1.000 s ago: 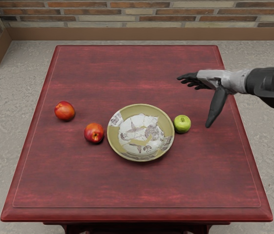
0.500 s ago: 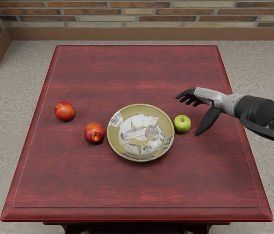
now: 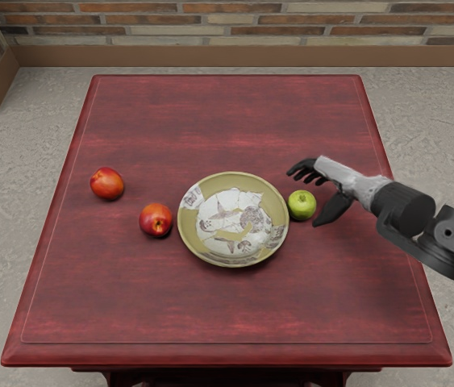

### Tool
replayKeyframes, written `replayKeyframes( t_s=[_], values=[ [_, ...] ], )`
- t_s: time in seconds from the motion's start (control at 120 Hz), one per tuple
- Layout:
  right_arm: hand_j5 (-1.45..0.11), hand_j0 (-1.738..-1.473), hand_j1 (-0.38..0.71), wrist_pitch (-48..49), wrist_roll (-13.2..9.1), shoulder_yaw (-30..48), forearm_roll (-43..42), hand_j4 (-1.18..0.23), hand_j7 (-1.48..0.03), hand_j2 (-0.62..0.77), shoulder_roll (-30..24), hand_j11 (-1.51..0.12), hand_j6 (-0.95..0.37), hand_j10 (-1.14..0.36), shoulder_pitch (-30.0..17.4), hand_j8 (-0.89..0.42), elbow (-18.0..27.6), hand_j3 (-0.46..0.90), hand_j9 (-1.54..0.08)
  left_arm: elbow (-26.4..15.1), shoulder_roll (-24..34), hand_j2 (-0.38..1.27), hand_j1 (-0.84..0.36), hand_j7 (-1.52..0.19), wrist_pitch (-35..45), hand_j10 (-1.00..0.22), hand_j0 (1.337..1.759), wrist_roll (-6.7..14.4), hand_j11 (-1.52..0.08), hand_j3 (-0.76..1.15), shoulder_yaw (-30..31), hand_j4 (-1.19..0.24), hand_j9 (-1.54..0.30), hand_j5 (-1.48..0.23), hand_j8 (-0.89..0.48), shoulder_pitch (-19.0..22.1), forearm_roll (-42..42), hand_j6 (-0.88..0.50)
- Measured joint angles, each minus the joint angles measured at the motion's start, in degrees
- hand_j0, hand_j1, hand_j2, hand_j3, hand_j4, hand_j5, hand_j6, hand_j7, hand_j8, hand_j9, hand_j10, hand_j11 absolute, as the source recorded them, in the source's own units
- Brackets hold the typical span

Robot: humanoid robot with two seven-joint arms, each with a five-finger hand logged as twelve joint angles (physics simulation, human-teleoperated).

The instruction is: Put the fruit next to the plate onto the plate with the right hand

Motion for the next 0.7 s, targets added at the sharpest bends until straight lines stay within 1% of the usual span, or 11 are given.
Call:
replayKeyframes(
  t_s=[0.317, 0.7],
  values=[
    [-0.47, -1.658, 0.08, -3.08, -0.44, -2.30, -1.68, -0.37, -0.47, -0.07, 2.48, -0.47, -0.37, -0.36, -0.23, -0.37, -0.52, 0.00, -0.47, 0.00, 0.00, 0.05, 0.06, -0.32, 0.00, -0.24, 1.658, 0.00, -0.32, 0.00, 0.00, -0.24, -0.32, -0.32, -0.24, 0.00, 0.00, -0.24],
    [-0.53, -1.658, 0.14, -3.74, -0.30, -2.96, -3.08, -0.41, -0.53, -0.08, 4.42, -0.53, -0.41, -0.41, -0.45, -0.41, -3.74, 0.00, -0.53, 0.00, 0.00, 0.05, 0.06, -0.32, 0.00, -0.24, 1.658, 0.00, -0.32, 0.00, 0.00, -0.24, -0.32, -0.32, -0.24, 0.00, 0.00, -0.24]
  ],
)
